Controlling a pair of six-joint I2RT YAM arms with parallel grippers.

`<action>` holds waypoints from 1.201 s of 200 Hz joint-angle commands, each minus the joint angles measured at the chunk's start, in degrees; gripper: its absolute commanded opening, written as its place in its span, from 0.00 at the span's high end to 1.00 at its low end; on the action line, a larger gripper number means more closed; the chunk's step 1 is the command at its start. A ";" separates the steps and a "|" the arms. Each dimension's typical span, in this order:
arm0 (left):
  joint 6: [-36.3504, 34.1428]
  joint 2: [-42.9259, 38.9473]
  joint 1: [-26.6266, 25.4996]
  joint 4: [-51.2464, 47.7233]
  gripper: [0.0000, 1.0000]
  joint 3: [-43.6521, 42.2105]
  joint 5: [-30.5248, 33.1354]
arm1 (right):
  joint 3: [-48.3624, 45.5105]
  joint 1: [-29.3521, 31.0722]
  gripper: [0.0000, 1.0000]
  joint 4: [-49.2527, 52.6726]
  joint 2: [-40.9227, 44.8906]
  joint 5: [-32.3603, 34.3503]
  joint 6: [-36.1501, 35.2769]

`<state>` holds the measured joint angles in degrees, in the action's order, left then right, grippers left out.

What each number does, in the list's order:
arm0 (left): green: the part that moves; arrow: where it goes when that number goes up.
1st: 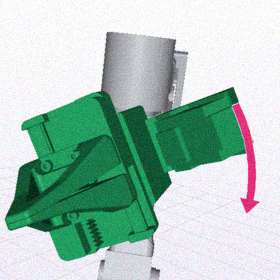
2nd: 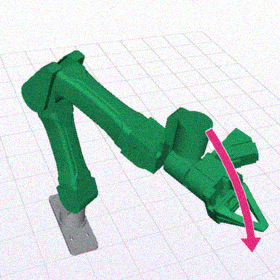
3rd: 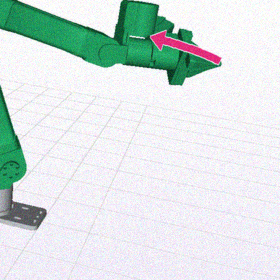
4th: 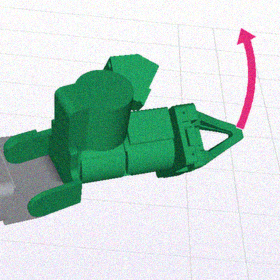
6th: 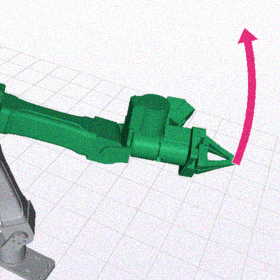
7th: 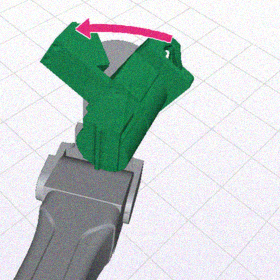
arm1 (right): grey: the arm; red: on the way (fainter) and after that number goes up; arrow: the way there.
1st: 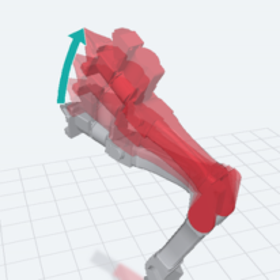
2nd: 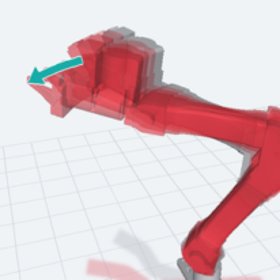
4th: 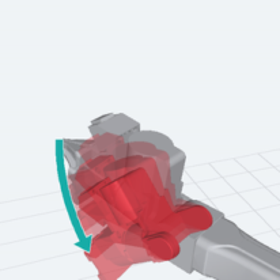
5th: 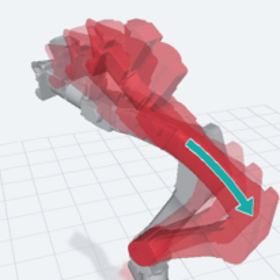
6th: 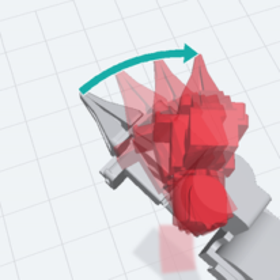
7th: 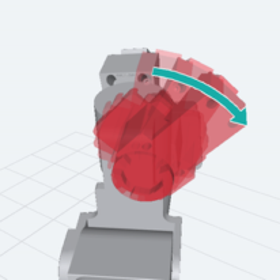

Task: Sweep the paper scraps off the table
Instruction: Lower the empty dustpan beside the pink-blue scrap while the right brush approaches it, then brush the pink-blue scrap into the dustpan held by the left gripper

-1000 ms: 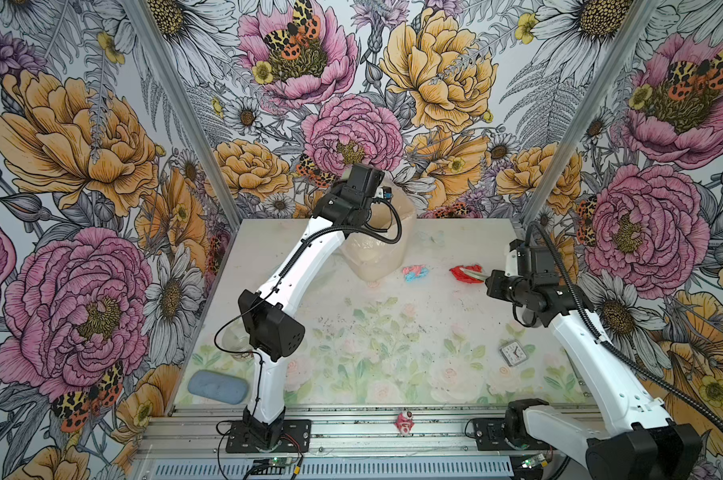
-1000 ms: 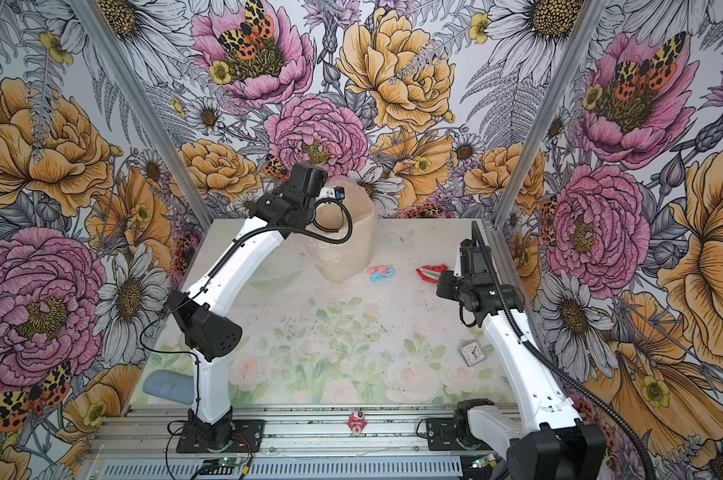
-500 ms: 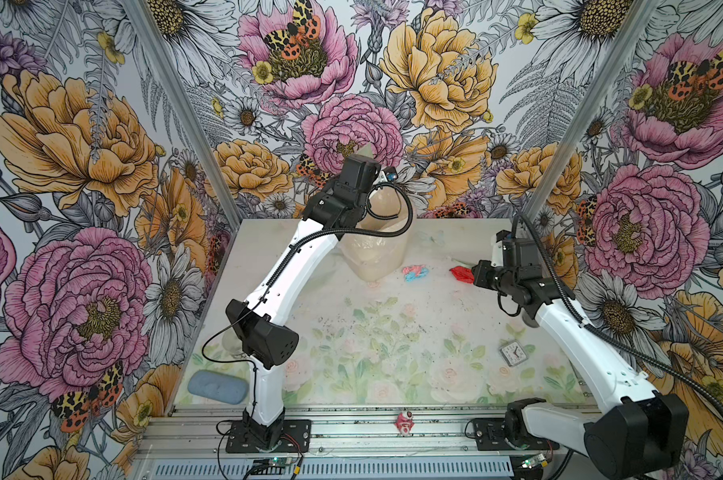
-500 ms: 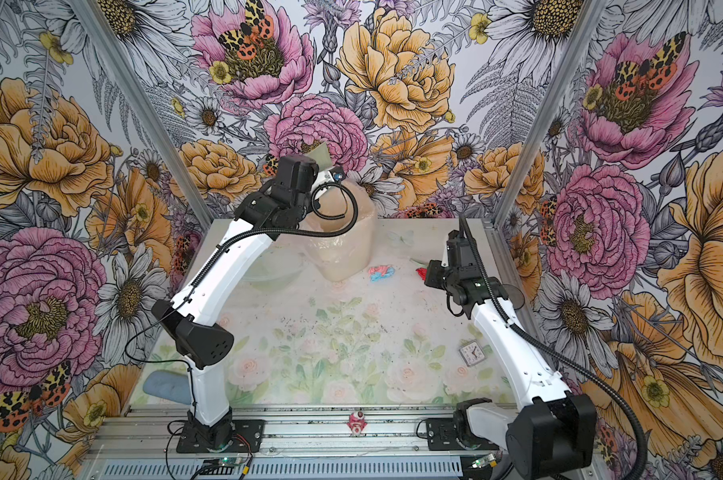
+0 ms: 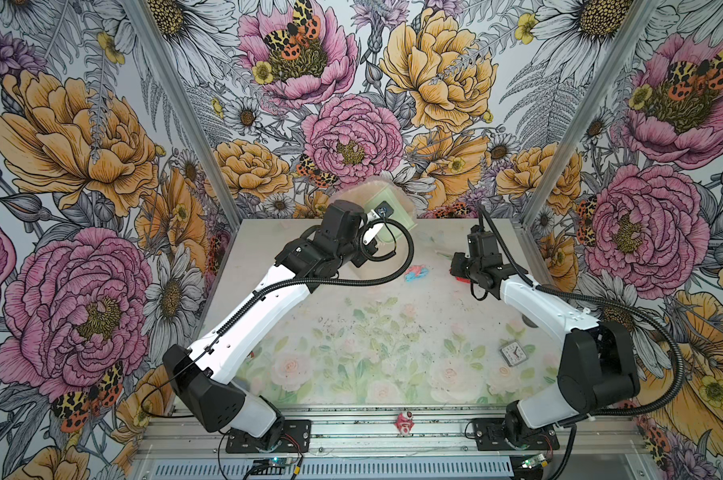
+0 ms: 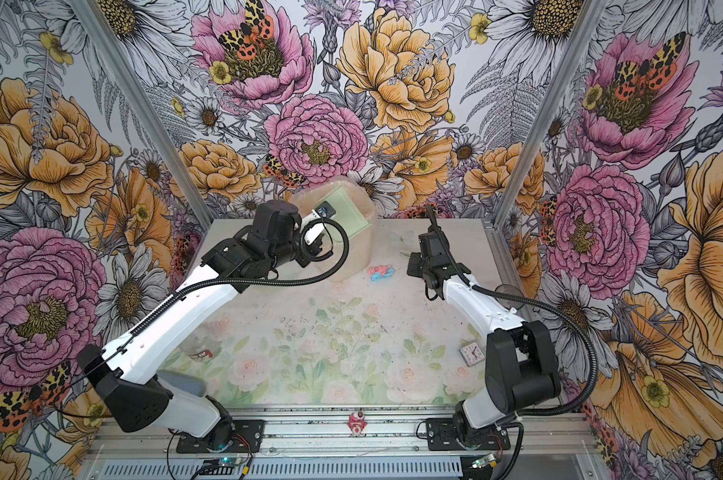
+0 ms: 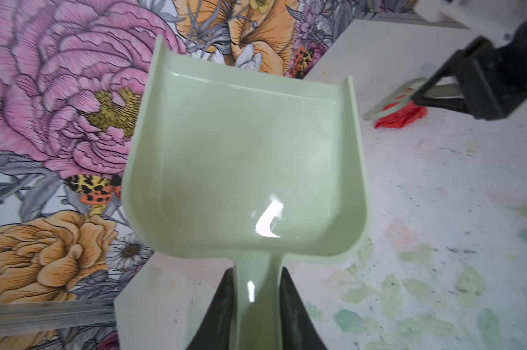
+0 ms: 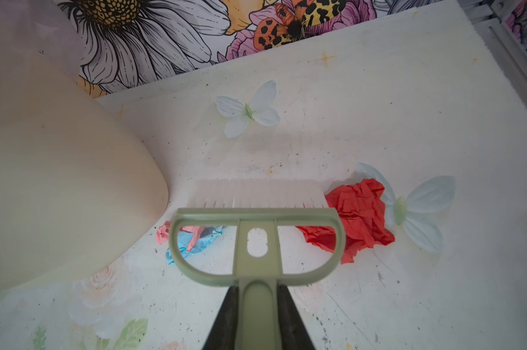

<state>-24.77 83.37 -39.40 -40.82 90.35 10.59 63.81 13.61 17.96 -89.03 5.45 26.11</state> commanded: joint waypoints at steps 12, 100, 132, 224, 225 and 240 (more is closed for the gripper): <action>10.82 -5.49 -1.71 6.84 1.00 -10.15 -7.47 | 4.28 0.70 1.00 -5.35 -4.35 2.05 0.97; 27.11 -9.93 -7.12 18.67 1.00 -32.66 -10.50 | 11.42 1.28 1.00 -5.40 -15.07 0.69 0.57; 30.14 -6.06 -7.01 19.28 1.00 -35.10 -11.98 | 12.65 1.85 1.00 -5.38 -17.01 0.48 0.61; 35.91 4.77 -7.17 23.10 1.00 -37.28 -18.50 | 12.85 3.72 1.00 -4.12 -19.89 0.34 0.04; 35.93 4.87 -7.18 23.13 1.00 -37.27 -18.59 | 12.89 3.71 1.00 -4.09 -19.88 0.34 0.02; 36.28 6.25 -7.18 23.41 1.00 -37.15 -18.76 | 12.89 4.32 1.00 -3.41 -20.26 0.79 -0.72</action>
<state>9.43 88.07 -46.63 -20.27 53.06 -5.72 74.98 16.95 14.09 -108.16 5.80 26.06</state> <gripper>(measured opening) 0.218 0.198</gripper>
